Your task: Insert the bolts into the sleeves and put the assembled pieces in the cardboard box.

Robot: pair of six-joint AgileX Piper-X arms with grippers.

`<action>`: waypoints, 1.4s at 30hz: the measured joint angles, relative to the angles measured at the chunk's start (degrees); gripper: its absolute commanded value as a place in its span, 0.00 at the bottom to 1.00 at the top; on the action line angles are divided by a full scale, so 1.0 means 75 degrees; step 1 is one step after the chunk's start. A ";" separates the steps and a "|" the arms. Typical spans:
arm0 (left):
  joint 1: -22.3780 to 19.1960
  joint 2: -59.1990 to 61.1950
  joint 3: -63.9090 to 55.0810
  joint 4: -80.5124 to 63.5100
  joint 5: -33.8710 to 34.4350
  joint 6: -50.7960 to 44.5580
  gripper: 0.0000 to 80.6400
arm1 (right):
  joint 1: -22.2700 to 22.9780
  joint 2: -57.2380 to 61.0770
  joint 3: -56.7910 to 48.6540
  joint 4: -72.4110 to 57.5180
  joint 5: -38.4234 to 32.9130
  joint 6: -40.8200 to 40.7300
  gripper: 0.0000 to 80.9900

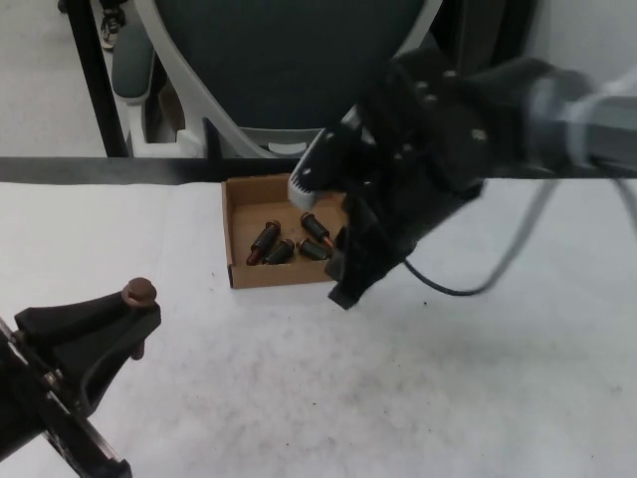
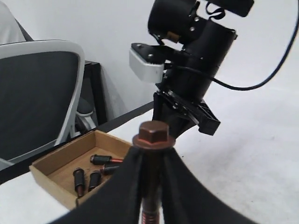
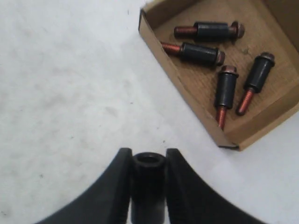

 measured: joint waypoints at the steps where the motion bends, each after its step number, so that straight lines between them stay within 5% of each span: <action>1: 0.0000 0.0000 0.0000 -0.0041 0.0053 -0.0205 0.01 | 0.0054 -0.0319 0.0366 -0.0264 -0.0035 0.0126 0.00; 11: 0.0000 0.0000 0.0000 -0.0184 0.0722 -0.2165 0.01 | 0.1018 -0.3393 0.3940 -0.3403 -0.0115 0.2045 0.00; 18: -0.0109 0.0000 0.0000 -0.0657 0.1117 -0.3034 0.01 | 0.2375 -0.4433 0.5939 -0.5911 -0.0071 0.3416 0.00; 28: -0.0780 0.0000 0.0000 -0.0923 0.1166 -0.3171 0.01 | 0.3569 -0.4446 0.7033 -0.8109 0.0484 0.3814 0.00; 42: -0.0800 0.0000 0.0000 -0.0937 0.1166 -0.3621 0.01 | 0.3779 -0.4446 0.7345 -0.9307 0.0542 0.3981 0.00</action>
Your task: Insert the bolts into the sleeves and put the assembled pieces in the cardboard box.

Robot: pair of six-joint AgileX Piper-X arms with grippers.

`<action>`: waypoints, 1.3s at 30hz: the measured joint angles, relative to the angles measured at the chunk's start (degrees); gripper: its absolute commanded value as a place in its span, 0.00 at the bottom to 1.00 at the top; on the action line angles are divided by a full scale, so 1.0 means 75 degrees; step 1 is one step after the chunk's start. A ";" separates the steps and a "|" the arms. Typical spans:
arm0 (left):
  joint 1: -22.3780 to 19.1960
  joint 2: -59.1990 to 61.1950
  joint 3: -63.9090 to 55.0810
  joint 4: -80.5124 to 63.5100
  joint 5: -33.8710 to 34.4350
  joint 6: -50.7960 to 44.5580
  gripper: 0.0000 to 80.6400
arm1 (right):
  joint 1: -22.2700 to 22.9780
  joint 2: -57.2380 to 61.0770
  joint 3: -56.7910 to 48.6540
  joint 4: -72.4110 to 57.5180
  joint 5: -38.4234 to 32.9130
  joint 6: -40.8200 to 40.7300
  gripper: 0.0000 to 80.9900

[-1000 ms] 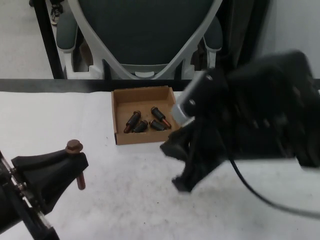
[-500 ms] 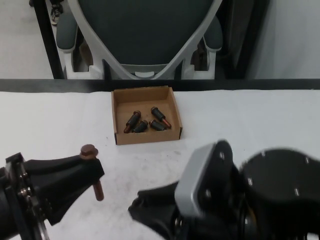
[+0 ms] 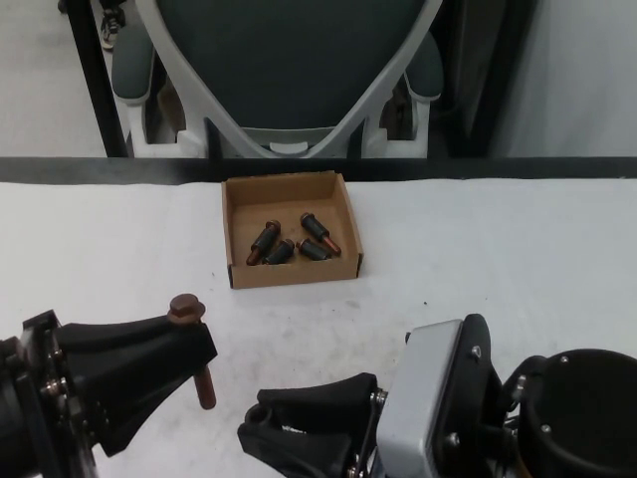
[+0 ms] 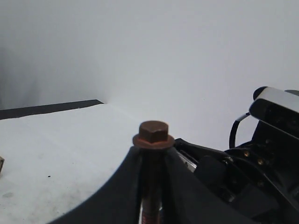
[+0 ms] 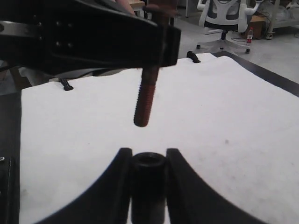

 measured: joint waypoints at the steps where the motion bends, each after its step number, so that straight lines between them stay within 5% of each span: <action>1: 0.0000 0.0000 0.0000 -0.0025 0.0000 -0.0067 0.01 | 0.0000 0.0000 0.0000 -0.0017 -0.0033 0.0000 0.00; 39: -0.1038 0.0000 0.0000 -0.0449 0.0137 0.0052 0.01 | 0.0223 0.0000 0.0049 -0.0505 -0.0572 0.0283 0.00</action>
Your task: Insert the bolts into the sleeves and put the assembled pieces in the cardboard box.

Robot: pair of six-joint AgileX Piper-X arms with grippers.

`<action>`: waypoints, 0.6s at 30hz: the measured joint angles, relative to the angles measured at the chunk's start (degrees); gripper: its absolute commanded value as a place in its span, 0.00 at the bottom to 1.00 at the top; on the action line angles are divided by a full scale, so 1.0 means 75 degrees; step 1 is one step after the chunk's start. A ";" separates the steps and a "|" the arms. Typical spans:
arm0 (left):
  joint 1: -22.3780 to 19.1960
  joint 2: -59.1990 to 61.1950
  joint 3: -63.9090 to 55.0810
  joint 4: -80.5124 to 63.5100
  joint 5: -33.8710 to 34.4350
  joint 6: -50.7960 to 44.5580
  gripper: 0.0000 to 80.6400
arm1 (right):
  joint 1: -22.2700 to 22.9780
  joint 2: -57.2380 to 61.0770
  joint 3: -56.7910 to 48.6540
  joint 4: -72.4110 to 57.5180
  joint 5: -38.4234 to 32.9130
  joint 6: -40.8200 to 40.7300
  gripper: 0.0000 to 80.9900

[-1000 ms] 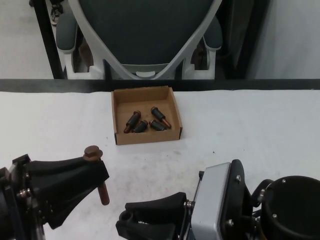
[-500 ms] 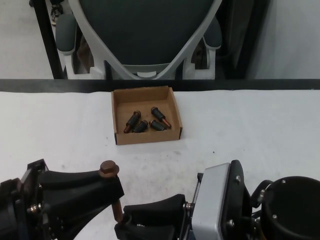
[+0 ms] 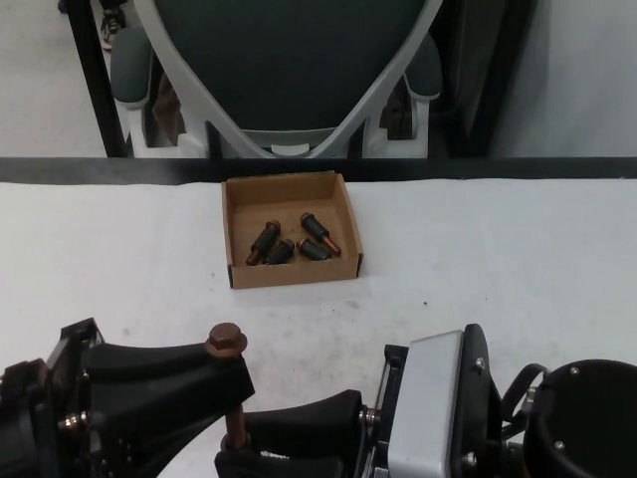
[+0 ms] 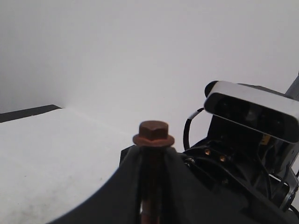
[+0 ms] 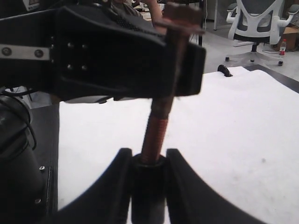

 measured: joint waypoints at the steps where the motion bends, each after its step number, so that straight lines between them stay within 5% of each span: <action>1: 0.0000 0.0000 0.0000 0.0000 0.0000 0.0000 0.01 | 0.0018 0.0000 -0.0004 -0.0019 0.0005 0.0000 0.00; 18: 0.0000 0.0000 0.0138 -0.0050 -0.0168 0.0000 0.01 | 0.0076 0.0000 0.0009 -0.0105 0.0626 -0.0407 0.00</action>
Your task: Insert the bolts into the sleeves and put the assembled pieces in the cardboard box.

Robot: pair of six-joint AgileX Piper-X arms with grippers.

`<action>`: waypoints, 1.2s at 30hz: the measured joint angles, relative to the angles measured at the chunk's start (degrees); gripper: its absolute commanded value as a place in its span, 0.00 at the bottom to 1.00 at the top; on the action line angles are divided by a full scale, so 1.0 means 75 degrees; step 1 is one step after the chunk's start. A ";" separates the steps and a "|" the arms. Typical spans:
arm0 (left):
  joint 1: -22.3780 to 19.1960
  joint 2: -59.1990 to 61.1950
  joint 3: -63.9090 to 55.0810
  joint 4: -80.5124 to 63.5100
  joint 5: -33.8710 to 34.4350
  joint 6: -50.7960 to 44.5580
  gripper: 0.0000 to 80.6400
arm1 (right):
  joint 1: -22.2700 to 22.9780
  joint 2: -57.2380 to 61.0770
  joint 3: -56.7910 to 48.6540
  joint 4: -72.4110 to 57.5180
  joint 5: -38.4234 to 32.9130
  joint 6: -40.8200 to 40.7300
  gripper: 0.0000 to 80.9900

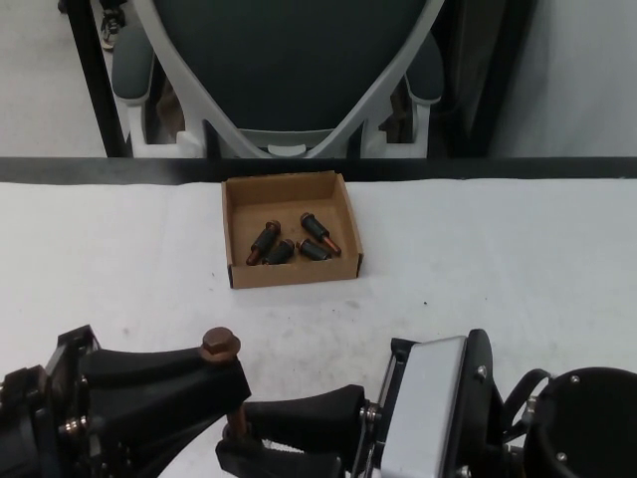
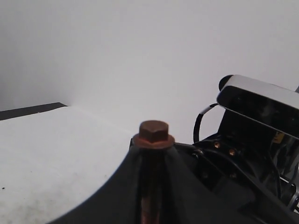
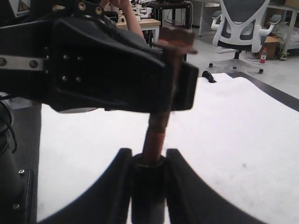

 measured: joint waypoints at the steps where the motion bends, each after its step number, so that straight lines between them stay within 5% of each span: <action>1: 0.0000 0.0000 0.0000 0.0000 -0.0031 0.0014 0.01 | 0.0000 0.0000 -0.0007 -0.0035 0.0042 0.0000 0.00; 16: 0.0000 0.0000 0.0028 0.0325 -0.0023 0.0498 0.01 | 0.0009 0.0000 -0.0007 -0.0553 0.0373 -0.0139 0.00; 18: 0.0000 0.0000 0.0008 0.0451 0.0015 0.0745 0.08 | 0.0009 0.0000 -0.0007 -0.0504 0.0373 -0.0158 0.00; 24: 0.0000 0.0000 0.0009 0.0614 0.0182 0.1291 0.64 | 0.0009 0.0000 0.0049 -0.0458 0.0585 -0.0190 0.00; 26: 0.0000 0.0000 0.0036 0.0719 0.0129 0.1363 0.74 | -0.0006 0.0000 0.0049 -0.0567 0.0657 -0.0190 0.00; 36: -0.0039 0.0000 0.0007 0.0817 -0.1298 0.2164 0.55 | -0.0084 -0.0019 0.0049 -0.0684 0.0873 -0.0190 0.00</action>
